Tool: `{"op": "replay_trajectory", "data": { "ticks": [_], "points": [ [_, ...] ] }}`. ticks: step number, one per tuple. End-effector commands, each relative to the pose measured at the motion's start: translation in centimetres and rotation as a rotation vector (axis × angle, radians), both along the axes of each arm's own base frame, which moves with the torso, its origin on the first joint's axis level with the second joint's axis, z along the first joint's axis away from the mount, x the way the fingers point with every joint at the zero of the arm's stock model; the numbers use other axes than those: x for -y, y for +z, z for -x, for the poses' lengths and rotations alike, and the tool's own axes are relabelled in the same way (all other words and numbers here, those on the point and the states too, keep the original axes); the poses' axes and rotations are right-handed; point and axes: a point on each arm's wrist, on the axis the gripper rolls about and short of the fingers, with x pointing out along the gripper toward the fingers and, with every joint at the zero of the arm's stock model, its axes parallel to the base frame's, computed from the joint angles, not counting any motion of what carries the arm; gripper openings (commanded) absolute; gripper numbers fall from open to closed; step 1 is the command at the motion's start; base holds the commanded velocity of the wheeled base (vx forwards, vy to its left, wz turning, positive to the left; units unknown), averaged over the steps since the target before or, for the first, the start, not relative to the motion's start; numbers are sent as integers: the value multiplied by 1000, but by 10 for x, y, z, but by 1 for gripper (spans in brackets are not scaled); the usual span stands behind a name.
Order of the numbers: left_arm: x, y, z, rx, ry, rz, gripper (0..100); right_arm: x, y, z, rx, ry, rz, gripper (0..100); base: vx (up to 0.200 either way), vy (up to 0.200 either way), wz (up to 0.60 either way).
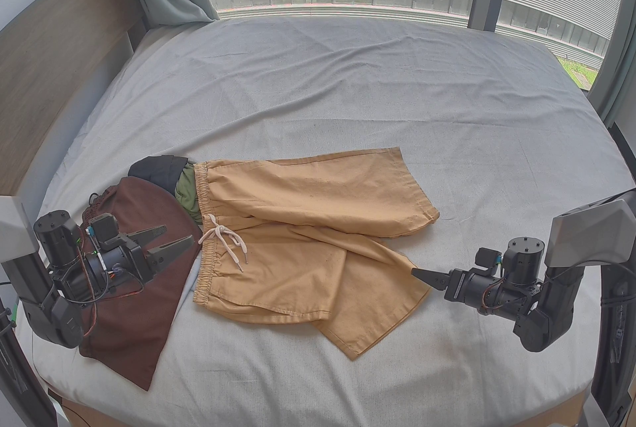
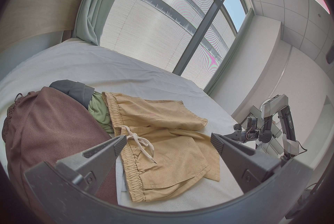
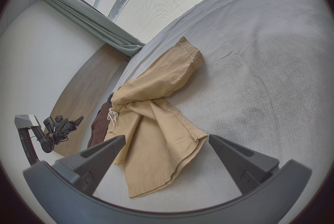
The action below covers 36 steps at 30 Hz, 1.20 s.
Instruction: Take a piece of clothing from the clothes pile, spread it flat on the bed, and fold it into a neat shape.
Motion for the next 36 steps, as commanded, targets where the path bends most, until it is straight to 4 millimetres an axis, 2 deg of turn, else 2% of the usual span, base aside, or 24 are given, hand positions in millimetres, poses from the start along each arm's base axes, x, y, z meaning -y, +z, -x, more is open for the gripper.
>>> {"op": "replay_trajectory", "data": {
  "ticks": [1,6,21,22,36],
  "points": [
    [0,-1,0,-4,-1,1,100,0,-6,-2,-15,-2,-1,100,0,0,0],
    [0,-1,0,-2,-2,1,100,-2,-14,-6,-36,-9,-14,100,0,0,0],
    [0,-1,0,-6,-4,0,100,-6,-11,-13,-73,-42,-106,100,0,0,0],
    [0,-1,0,-7,-4,2,100,-6,-11,-13,-72,-45,-105,0,0,0,0],
    [1,-2,1,-9,-6,1,100,-5,-10,-24,-39,-95,-110,0,0,0,0]
  ]
}}
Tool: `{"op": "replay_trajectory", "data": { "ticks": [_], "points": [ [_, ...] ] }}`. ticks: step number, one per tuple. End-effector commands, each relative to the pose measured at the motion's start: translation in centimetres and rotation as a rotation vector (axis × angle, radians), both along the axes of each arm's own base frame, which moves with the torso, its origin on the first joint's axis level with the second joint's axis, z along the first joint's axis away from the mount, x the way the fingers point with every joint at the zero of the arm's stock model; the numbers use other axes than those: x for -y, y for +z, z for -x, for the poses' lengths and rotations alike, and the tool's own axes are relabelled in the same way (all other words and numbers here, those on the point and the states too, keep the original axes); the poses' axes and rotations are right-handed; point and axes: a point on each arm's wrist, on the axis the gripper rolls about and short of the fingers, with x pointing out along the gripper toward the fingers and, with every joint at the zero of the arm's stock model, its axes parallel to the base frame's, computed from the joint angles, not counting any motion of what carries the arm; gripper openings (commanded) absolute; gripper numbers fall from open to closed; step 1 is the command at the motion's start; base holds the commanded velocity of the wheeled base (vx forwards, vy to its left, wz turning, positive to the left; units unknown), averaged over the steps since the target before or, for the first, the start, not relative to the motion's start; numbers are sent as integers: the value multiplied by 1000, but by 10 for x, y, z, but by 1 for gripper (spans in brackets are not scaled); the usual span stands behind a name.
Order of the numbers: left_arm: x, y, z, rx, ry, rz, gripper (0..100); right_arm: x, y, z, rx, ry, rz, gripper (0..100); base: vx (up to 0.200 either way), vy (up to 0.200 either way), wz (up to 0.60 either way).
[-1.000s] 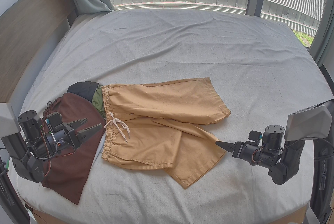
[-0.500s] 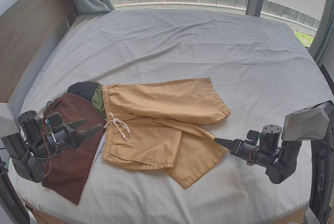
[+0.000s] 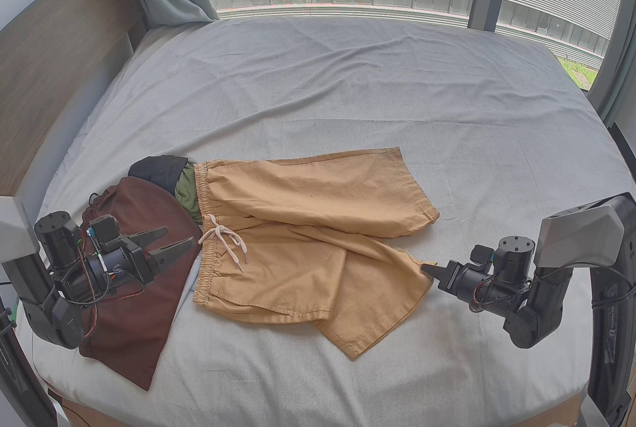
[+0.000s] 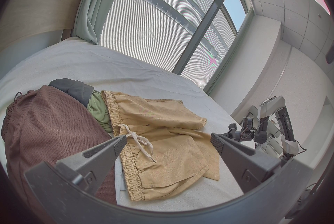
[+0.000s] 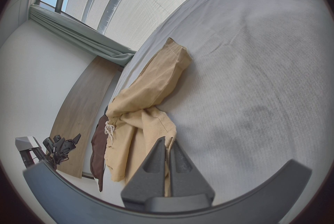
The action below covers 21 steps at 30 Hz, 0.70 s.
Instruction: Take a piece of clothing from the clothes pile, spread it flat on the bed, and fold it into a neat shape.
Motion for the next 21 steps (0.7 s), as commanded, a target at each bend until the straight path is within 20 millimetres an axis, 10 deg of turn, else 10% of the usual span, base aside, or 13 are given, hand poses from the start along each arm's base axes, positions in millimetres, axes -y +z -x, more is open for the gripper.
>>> {"op": "replay_trajectory", "data": {
  "ticks": [1,21],
  "points": [
    [0,-1,0,-2,0,0,100,0,3,-8,32,-21,-3,0,0,0,0],
    [0,-1,0,-5,-1,2,100,22,10,-47,152,-146,-8,0,0,0,0]
  ]
}}
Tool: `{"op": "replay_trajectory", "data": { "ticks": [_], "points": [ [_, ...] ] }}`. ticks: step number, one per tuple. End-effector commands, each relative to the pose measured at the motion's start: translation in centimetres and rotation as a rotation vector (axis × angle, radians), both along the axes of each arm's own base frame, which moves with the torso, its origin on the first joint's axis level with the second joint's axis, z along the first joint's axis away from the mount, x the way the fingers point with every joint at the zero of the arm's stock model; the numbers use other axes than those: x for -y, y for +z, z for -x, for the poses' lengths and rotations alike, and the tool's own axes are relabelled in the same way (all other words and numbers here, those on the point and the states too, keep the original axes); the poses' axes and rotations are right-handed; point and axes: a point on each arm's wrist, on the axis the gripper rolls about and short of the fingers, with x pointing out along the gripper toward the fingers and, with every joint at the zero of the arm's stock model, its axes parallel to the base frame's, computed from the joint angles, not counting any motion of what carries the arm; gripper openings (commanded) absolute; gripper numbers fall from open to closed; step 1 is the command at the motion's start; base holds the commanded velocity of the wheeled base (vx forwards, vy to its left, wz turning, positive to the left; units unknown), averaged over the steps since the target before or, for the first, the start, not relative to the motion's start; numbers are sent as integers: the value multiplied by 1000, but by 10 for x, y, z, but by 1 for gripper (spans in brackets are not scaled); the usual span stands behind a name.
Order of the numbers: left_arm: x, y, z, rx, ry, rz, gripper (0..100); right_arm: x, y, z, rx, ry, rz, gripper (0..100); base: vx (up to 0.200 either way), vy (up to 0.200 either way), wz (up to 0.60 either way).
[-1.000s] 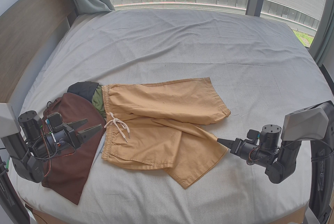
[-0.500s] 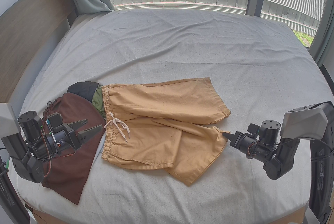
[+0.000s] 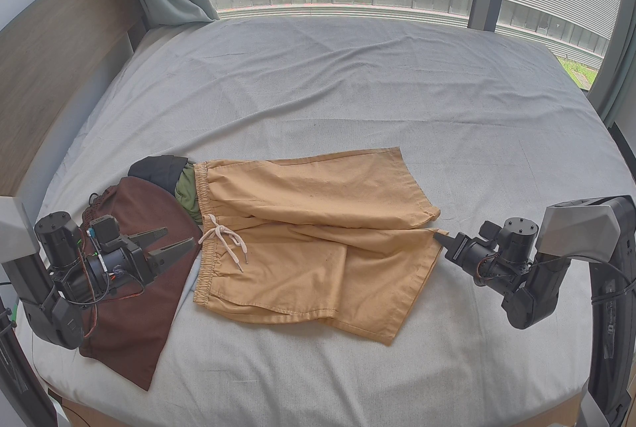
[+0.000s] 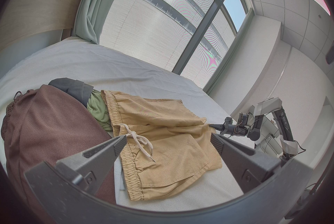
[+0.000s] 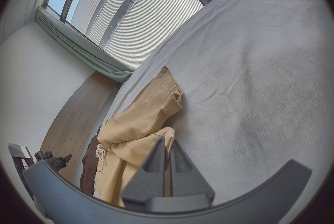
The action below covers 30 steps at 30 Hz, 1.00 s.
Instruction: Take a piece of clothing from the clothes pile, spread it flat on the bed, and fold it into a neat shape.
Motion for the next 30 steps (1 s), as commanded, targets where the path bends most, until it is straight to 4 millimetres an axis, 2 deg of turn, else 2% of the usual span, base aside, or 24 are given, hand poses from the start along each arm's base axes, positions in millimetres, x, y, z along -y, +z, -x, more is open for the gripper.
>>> {"op": "replay_trajectory", "data": {
  "ticks": [1,11,25,26,30],
  "points": [
    [0,0,0,-2,1,1,100,6,0,-9,22,-20,-4,0,0,0,0],
    [0,-1,0,-5,1,1,100,2,-15,-20,28,-16,-4,0,0,0,0],
    [0,-1,0,-4,0,1,100,2,-6,-24,62,-15,-11,0,0,0,0],
    [0,-1,0,-4,0,1,100,2,-6,-24,61,-15,-10,100,0,0,0],
    [0,-1,0,-2,0,1,100,3,-8,-13,56,1,64,100,0,0,0]
  ]
}}
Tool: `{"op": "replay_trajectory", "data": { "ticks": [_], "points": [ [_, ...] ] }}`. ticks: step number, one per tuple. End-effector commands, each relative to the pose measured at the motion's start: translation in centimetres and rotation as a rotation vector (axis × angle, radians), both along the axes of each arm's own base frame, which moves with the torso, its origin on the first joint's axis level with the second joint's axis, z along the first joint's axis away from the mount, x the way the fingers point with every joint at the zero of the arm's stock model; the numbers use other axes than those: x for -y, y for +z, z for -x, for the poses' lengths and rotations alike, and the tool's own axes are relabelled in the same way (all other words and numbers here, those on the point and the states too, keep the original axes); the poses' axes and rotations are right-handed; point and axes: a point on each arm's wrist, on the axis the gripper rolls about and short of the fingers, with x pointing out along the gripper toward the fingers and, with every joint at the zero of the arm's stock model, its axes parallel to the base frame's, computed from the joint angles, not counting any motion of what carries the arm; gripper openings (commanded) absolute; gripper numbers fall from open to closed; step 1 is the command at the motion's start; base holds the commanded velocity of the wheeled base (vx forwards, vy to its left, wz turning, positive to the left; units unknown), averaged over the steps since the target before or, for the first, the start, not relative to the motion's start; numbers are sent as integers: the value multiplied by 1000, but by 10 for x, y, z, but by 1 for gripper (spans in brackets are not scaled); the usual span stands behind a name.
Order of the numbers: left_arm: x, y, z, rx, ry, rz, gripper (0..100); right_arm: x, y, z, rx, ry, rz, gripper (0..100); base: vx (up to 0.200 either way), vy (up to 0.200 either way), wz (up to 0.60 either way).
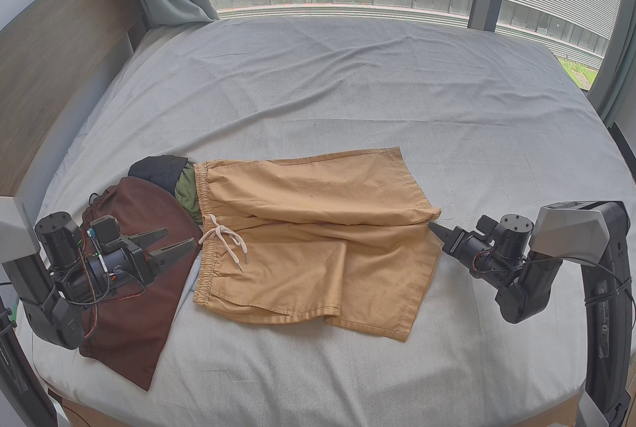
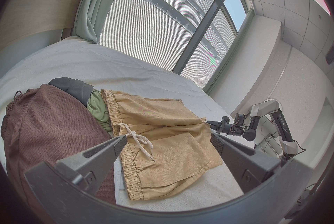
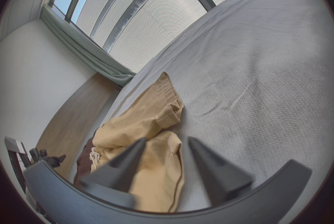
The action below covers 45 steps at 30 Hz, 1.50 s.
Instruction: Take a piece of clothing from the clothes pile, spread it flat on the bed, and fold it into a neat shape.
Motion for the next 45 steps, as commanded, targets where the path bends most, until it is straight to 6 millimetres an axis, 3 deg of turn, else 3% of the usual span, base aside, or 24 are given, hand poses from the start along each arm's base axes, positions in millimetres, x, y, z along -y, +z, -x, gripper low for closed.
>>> {"op": "replay_trajectory", "data": {
  "ticks": [1,5,6,8,18,45],
  "points": [
    [0,-1,-1,-1,0,1,100,0,0,14,-11,24,72,100,0,0,0],
    [1,-3,-1,-9,-4,0,100,-2,5,28,-25,66,106,100,0,0,0],
    [2,-4,-1,-13,-6,0,100,-7,8,43,-55,124,105,100,0,0,0],
    [2,-4,-1,-11,-8,0,100,-9,12,55,-74,163,103,100,0,0,0],
    [2,-4,-1,-11,-8,0,100,-11,-1,100,-199,314,158,100,0,0,0],
    [2,-3,-1,-9,-6,0,100,-39,-39,124,-344,462,179,100,0,0,0]
  ]
}}
